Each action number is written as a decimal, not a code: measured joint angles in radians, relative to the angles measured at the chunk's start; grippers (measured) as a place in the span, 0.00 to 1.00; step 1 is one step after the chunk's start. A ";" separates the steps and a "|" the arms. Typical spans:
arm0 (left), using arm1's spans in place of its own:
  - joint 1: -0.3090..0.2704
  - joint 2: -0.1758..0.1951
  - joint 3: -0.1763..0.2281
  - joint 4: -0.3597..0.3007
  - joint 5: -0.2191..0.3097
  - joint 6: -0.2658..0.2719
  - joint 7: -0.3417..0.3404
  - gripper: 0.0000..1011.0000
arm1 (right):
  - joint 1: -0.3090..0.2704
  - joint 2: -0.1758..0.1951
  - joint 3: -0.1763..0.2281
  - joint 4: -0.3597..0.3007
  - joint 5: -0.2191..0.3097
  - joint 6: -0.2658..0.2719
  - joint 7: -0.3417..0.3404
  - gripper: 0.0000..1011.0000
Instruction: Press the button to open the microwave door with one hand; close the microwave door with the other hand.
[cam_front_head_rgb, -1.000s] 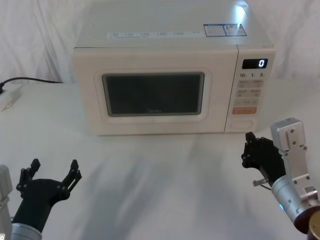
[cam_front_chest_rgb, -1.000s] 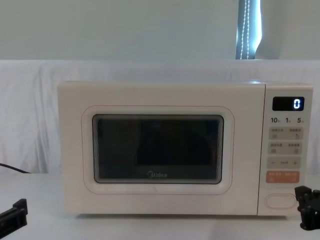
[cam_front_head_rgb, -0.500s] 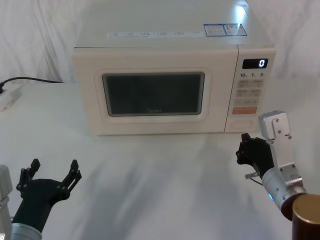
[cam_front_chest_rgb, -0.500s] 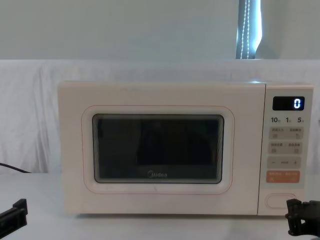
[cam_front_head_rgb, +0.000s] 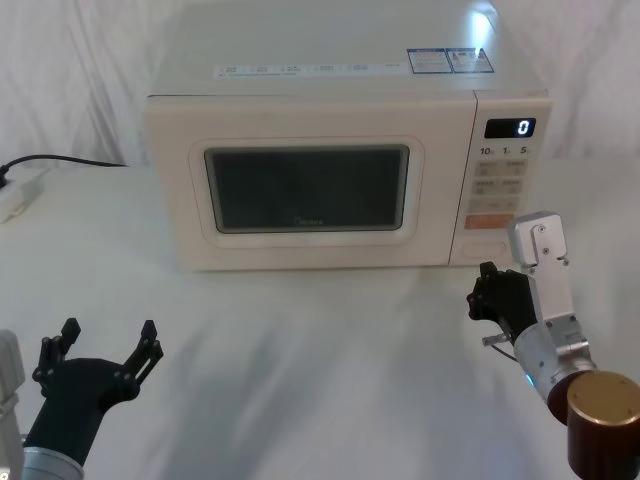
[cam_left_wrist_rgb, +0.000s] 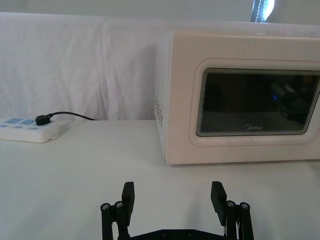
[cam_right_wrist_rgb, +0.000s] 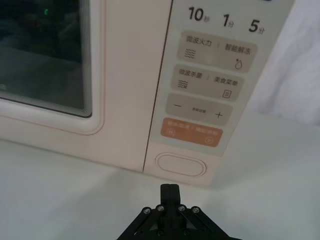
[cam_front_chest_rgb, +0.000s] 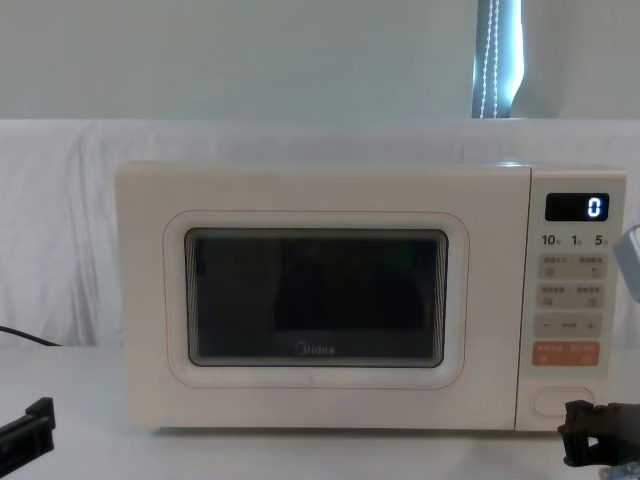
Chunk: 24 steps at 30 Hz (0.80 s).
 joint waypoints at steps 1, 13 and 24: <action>0.000 0.000 0.000 0.000 0.000 0.000 0.000 0.99 | 0.003 -0.003 0.002 0.005 0.000 -0.001 -0.002 0.00; 0.000 0.000 0.000 0.000 0.000 0.000 0.000 0.99 | 0.055 -0.047 0.039 0.086 0.027 -0.025 -0.018 0.00; 0.000 0.000 0.000 0.000 0.000 0.000 0.000 0.99 | 0.091 -0.060 0.046 0.140 0.029 -0.037 -0.026 0.00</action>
